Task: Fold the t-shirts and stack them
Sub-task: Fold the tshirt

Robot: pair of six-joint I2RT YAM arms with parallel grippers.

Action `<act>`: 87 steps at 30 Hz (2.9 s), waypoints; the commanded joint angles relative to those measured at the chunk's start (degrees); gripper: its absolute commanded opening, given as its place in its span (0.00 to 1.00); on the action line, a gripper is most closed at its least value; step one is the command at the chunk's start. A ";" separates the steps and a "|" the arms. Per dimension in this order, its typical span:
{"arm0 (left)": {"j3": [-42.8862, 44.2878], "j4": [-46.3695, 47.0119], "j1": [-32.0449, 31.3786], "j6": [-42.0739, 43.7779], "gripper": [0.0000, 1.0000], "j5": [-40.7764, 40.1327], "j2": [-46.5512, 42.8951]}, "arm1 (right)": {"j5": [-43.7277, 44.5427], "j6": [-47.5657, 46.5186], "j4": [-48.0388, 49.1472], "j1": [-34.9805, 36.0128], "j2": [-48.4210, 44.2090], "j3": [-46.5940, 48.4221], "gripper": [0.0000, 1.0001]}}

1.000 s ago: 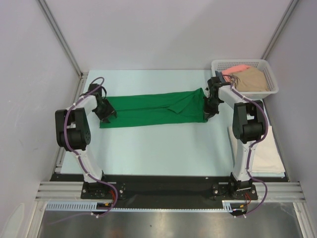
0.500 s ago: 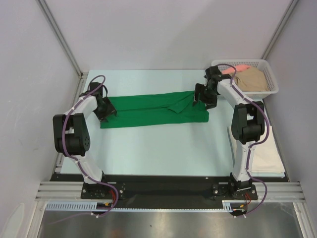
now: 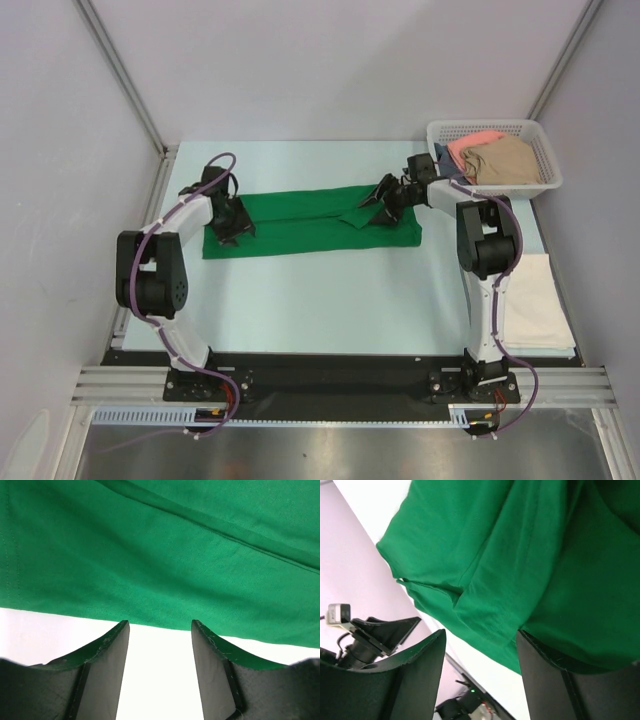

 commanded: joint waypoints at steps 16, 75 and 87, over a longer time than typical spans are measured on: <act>1.25 0.52 -0.03 1.10 0.58 -0.17 -2.13 | -0.52 3.15 0.32 0.86 1.83 1.15 0.61; 17.46 24.33 -17.17 8.65 0.70 13.80 11.57 | 6.34 -21.63 -25.70 -7.13 -10.99 8.48 0.74; 32.45 26.45 -20.68 8.39 0.58 12.22 25.73 | 5.73 -23.84 -26.31 -10.47 -13.73 5.64 0.74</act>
